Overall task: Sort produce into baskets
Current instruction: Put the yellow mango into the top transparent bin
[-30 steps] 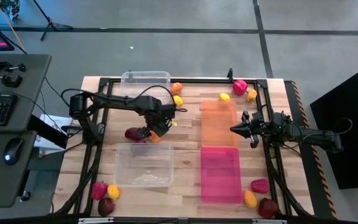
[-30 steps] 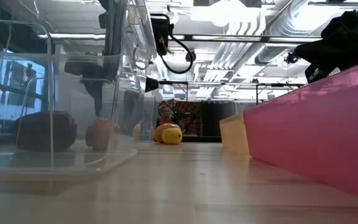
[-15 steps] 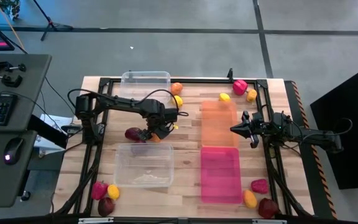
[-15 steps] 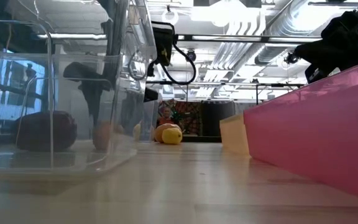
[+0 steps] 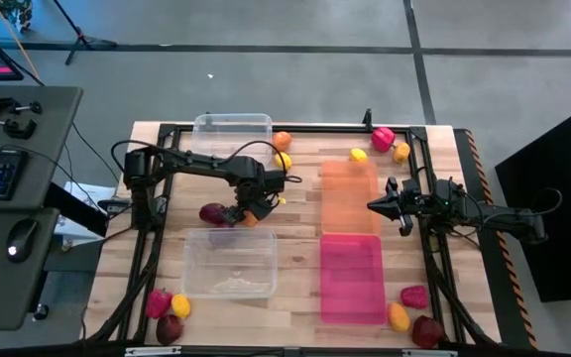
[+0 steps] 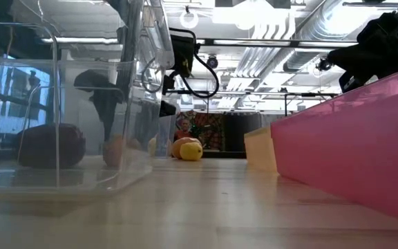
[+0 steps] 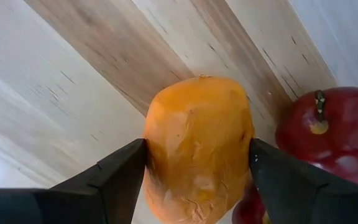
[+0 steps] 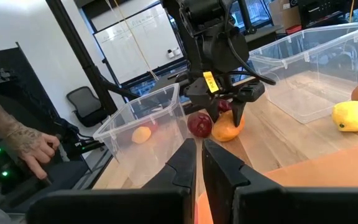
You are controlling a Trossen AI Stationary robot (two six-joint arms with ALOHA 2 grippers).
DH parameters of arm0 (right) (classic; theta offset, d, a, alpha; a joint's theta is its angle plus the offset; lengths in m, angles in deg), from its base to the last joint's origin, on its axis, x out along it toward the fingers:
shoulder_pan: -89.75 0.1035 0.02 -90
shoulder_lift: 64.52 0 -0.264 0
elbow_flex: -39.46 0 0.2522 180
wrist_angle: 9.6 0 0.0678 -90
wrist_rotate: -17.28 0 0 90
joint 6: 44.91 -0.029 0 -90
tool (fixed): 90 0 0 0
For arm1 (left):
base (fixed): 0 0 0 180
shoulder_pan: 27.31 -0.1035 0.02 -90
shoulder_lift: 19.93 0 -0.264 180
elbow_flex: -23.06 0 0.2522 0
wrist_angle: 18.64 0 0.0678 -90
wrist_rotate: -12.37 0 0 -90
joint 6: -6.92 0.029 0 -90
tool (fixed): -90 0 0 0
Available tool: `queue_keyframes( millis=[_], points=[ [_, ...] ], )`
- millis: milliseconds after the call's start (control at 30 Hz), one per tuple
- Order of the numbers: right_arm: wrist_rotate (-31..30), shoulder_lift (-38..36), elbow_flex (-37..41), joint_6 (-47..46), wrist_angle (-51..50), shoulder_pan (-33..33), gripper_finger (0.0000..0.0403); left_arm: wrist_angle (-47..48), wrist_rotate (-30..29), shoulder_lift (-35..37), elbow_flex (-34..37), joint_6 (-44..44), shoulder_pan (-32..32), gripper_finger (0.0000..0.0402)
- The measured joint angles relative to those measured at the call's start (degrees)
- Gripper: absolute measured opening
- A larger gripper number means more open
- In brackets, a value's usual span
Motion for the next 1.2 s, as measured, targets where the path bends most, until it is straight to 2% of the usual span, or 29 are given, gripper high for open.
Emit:
queue_keyframes(
  millis=[167, 333, 467, 767, 933, 1100, 1200],
  points=[
    [0.0, 0.0, 0.02, 0.0, 0.02, 0.0, 0.0017, -0.1, -0.55, 0.15, 0.01, -3.74, -0.17, 0.0253],
    [0.0, 0.02, 0.02, 0.0, 0.02, -0.02, 0.0017, -1.8, 0.73, 2.08, -0.79, 0.65, -0.34, 0.0201],
    [0.0, 0.02, 0.01, 0.01, 0.0, -0.02, 0.0017, -4.74, 0.72, 3.92, -2.41, -0.78, -1.23, 0.0167],
    [0.0, 0.02, 0.01, 0.01, 0.01, -0.01, 0.0017, -6.56, 0.97, 15.41, -8.96, -8.22, -4.63, 0.0165],
    [0.0, 0.02, 0.0, 0.0, 0.02, -0.02, 0.0017, -14.28, 1.03, 25.86, -9.89, -16.56, -9.38, 0.0166],
    [0.0, 0.02, 0.0, 0.0, 0.02, -0.02, 0.0017, -16.84, -4.2, 33.75, -5.59, -21.82, -17.37, 0.0166],
    [0.0, 0.02, 0.02, 0.0, 0.02, 0.0, 0.0017, -17.25, -4.87, 36.39, -1.6, -26.72, -22.31, 0.0172]
  ],
)
